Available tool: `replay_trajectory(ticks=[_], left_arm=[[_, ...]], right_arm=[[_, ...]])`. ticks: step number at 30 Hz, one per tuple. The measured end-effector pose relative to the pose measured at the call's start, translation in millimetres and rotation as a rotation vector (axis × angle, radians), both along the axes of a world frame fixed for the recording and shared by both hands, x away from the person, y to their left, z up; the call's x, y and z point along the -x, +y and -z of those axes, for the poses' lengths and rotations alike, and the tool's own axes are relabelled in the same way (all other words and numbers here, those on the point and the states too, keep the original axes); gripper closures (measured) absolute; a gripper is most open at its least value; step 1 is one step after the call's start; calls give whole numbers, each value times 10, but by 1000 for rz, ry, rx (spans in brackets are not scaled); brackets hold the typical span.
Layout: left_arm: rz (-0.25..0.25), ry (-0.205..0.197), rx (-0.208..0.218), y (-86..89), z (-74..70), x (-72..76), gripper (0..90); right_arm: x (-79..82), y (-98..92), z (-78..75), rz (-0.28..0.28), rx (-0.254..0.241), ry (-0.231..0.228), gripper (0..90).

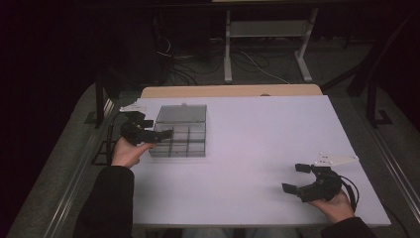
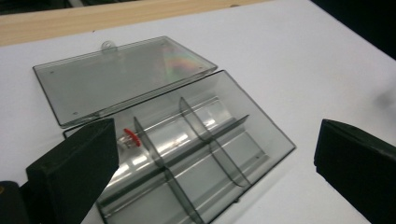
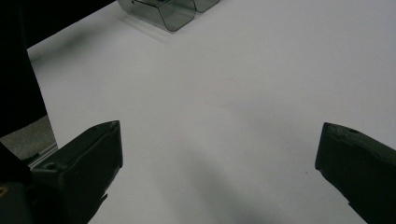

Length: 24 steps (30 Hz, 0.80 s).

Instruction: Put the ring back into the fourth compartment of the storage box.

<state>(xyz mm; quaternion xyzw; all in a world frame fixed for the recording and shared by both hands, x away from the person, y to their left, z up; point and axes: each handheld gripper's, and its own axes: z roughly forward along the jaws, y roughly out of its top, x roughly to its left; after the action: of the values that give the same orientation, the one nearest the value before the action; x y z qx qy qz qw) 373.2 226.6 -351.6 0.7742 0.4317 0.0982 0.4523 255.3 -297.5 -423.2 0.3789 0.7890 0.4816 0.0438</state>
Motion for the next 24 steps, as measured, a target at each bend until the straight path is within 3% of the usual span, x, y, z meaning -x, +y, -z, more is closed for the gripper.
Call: replay_trajectory(ticks=[6,19,24], left_arm=[[14,-45,17,-42,-6,206,0],[56,-85,62,-100,93,548,0],[83,-79,65,-140,184,657,0]], right_arm=[[0,1,1,-4,1,-1,2],[2,7,0,-5,3,4,2],[6,8,-2,-7,4,1,2]])
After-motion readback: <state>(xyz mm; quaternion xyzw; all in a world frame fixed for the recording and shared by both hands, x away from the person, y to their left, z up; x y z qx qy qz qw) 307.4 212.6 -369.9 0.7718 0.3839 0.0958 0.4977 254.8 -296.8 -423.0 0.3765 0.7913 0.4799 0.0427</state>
